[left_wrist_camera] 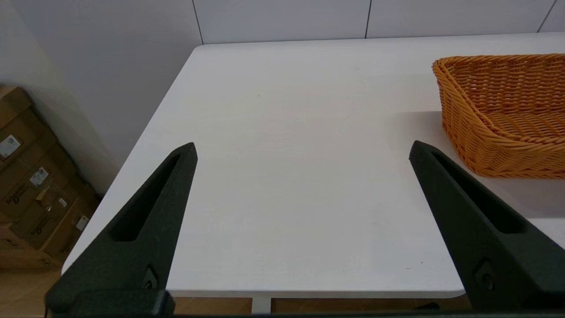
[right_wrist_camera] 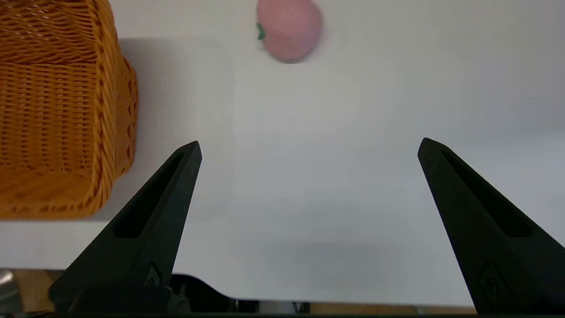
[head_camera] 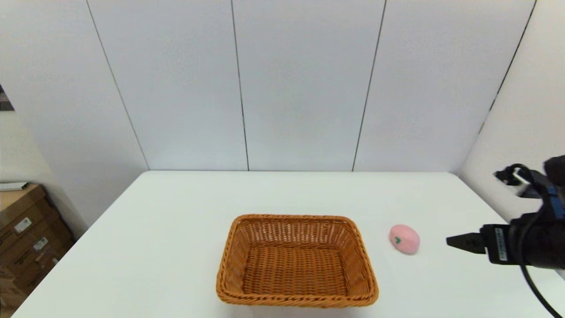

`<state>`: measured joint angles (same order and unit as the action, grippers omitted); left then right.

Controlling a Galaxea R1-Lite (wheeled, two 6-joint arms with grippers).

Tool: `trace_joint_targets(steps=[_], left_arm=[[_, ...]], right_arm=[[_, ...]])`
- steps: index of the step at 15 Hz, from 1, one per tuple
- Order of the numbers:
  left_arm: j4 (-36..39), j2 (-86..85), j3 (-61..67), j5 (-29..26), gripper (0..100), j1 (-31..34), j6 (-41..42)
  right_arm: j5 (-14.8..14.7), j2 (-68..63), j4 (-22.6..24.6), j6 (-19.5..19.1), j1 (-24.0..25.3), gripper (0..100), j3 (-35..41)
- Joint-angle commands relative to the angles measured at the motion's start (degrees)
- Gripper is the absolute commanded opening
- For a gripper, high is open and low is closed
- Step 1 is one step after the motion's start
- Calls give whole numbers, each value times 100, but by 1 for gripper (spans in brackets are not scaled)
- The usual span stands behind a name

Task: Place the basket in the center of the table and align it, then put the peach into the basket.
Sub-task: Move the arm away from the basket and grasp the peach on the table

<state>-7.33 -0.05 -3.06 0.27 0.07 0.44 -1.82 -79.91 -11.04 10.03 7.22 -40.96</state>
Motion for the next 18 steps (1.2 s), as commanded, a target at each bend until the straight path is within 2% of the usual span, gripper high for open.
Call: trace_joint_targets(steps=[1,3,4,7,9,10,18], left_arm=[[-6,-4,-2,8,100,1,-18],[-6,-4,-2,17,100,1,-35],[3,-4,-2,17,100,1,-35],[-6,-4,-2,17,100,1,-35],[-6,-4,-2,17,100,1,-44],[-6,-4,-2,17,100,1,-44],[-6,-4,-2,8,100,1,-35]], right_arm=[[-73,-2090,1561,482,614,100,-360],[-293,-2503,2256,561,676,100,-430],[-381,-2644,2361,570,685,100,-501],[-495,-3066,2379,579,623,100,-782],[-838,-3417,2405,579,579,100,-843],[-891,-3567,2396,588,535,100,-896],[-847,-4182,2194,588,87,100,-1239]])
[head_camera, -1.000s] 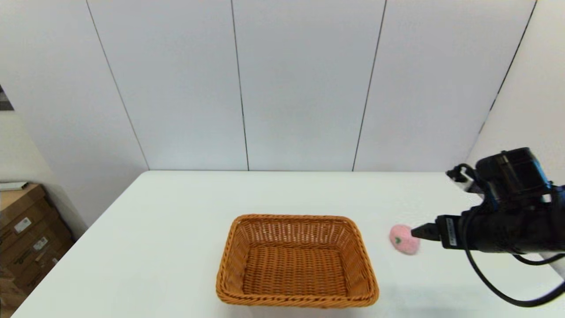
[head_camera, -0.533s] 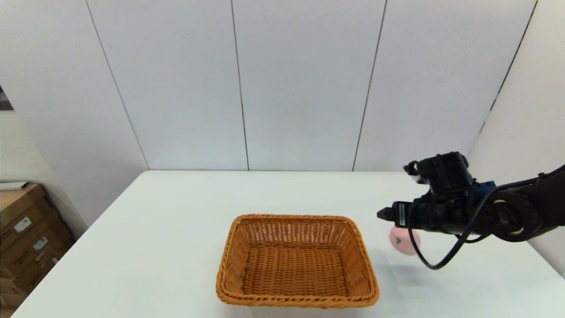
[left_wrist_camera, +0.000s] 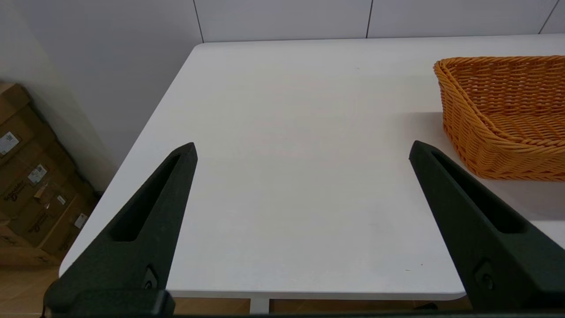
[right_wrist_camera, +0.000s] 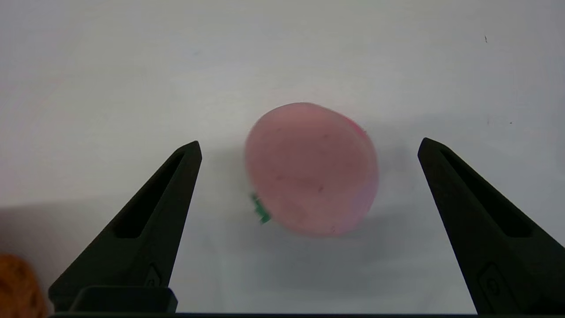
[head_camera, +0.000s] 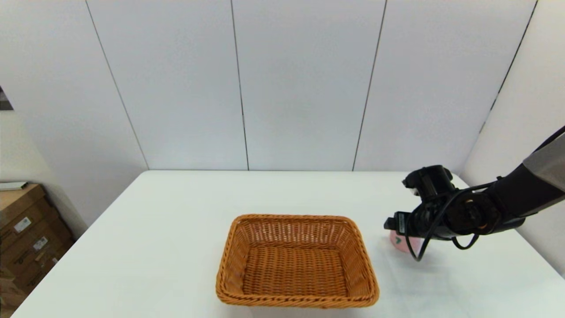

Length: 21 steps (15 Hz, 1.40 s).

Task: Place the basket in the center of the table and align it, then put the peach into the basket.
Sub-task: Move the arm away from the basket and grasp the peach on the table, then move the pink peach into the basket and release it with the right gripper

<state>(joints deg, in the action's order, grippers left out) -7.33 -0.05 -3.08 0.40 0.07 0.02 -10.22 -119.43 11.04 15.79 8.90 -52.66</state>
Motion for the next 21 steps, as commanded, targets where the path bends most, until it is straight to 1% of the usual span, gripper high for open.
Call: trace_joint_targets(steps=[1,6,10,13,14,15,16,17,18,19,20,21], left_arm=[[-6,-4,1,-14,100,1,6],[-6,-4,1,-14,100,1,6],[-6,-4,1,-5,100,1,6],[-6,-4,1,-5,100,1,6],[-6,-4,1,4,100,1,-2],[-6,-4,1,4,100,1,-2],[-6,-4,1,4,100,1,-2],[-6,-4,1,4,100,1,-2],[-6,-4,1,4,100,1,-2],[-6,-4,1,4,100,1,-2],[-6,-4,-8,4,100,1,-2],[-6,-4,1,4,100,1,-2]], right_arm=[[-7,-239,-23,12,-73,0,-69],[11,-177,-243,39,-64,0,-33],[28,183,-498,39,-64,0,-33],[116,623,-885,39,-64,0,-77],[169,834,-1140,39,-64,0,-157],[310,1053,-1438,47,-37,0,-236],[661,1282,-1746,65,-29,0,-394],[995,1440,-2019,179,-20,0,-605],[1127,1554,-2388,241,33,0,-842],[1171,1642,-2739,249,208,0,-1088],[1189,1669,-2853,258,402,0,-1220],[1180,1677,-2862,258,631,0,-1317]])
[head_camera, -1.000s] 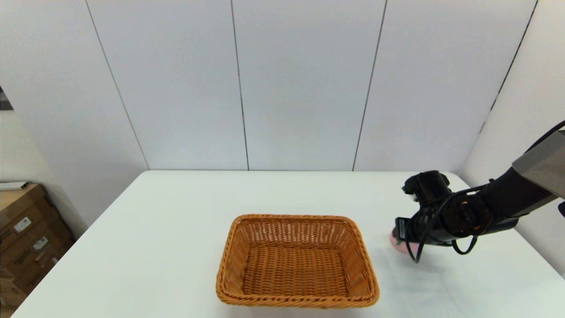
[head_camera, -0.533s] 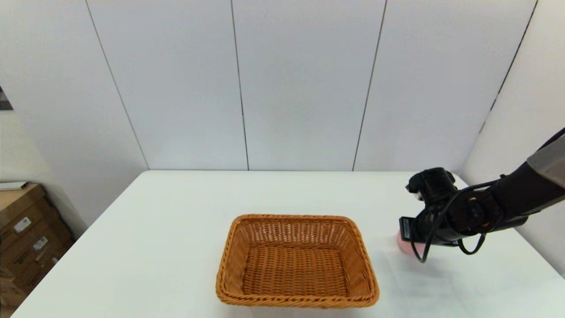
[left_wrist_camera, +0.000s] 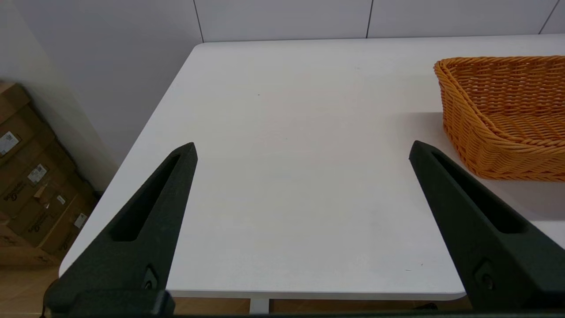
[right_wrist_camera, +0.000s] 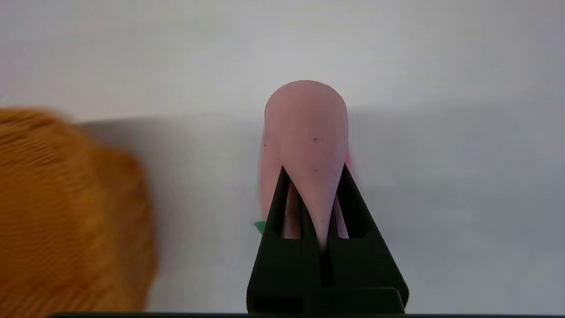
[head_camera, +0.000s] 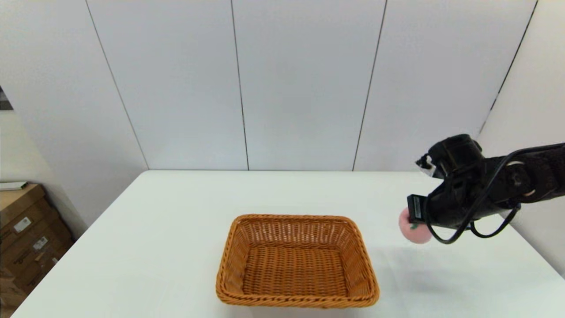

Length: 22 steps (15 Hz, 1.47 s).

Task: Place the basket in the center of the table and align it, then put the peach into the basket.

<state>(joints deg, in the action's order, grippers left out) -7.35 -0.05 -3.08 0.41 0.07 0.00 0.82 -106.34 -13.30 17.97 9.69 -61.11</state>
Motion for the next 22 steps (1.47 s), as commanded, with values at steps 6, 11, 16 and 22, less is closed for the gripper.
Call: trace_joint_targets(steps=[6,11,16,22], left_arm=[[-3,-4,1,-6,100,1,9],[-3,-4,-8,-15,100,1,9],[-3,-4,-8,-6,100,1,-18],[-21,-4,-8,-15,100,1,-18]], right_arm=[[85,149,-1008,66,1694,0,-1368],[103,-590,-1140,225,2529,0,-1790],[138,-950,-1157,277,2819,100,-1940],[331,-783,-1228,339,2749,100,-1957]])
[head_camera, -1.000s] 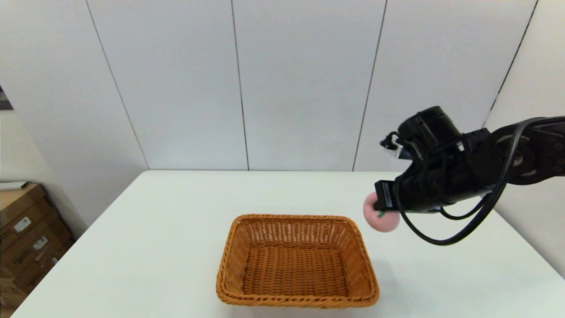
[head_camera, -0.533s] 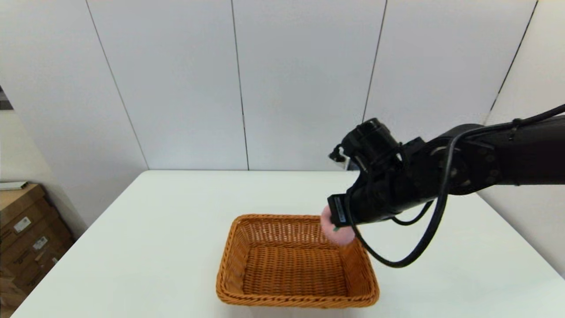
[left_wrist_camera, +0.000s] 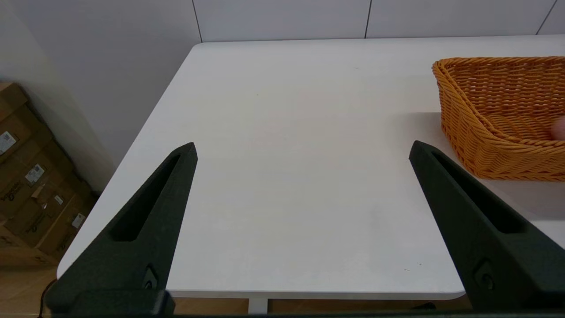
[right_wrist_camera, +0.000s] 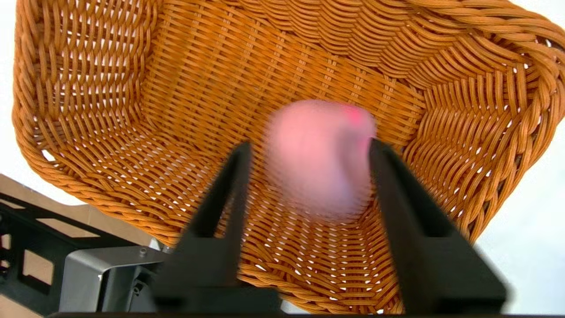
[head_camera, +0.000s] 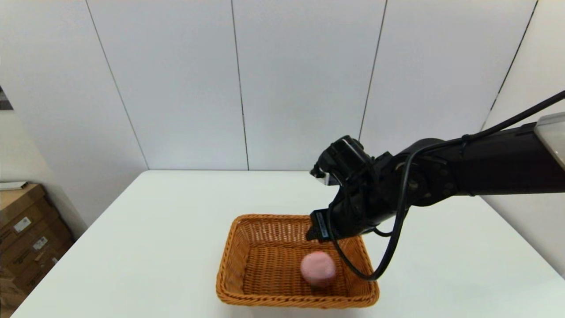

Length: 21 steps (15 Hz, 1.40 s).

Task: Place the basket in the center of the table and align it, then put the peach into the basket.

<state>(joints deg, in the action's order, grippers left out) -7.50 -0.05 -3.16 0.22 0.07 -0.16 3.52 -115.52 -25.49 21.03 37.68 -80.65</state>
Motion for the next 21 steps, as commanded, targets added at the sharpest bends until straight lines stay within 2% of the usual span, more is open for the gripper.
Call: trace_joint_targets(steps=[1,4,6,7,11,12,13,14,18,21], left_arm=[[-6,-4,-1,13,100,1,-2],[-6,-4,-1,13,100,1,-2],[-6,-4,-1,13,100,1,-2],[-6,-4,-1,4,100,1,-2],[-6,-4,-1,4,100,1,-2],[-6,-4,-1,4,100,1,-2],[-6,-4,-1,4,100,1,-2],[-15,-4,-1,13,100,1,-2],[-6,-4,-1,22,100,1,-81],[-6,-4,-1,22,100,1,-81]], right_arm=[[105,301,-17,59,-217,100,6],[518,820,-176,68,-929,100,-21],[861,1110,-430,15,-1650,100,-21],[1045,1269,-510,-29,-2177,100,6],[1863,1866,-1134,-749,-3918,100,138],[2153,2112,-1371,-890,-4243,100,182],[2592,2587,-1740,-1171,-4585,100,269],[2794,2939,-2030,-1426,-4752,100,331],[2864,4617,-2927,-1918,-4788,100,665],[3216,5593,-3893,-2024,-4287,100,753]])
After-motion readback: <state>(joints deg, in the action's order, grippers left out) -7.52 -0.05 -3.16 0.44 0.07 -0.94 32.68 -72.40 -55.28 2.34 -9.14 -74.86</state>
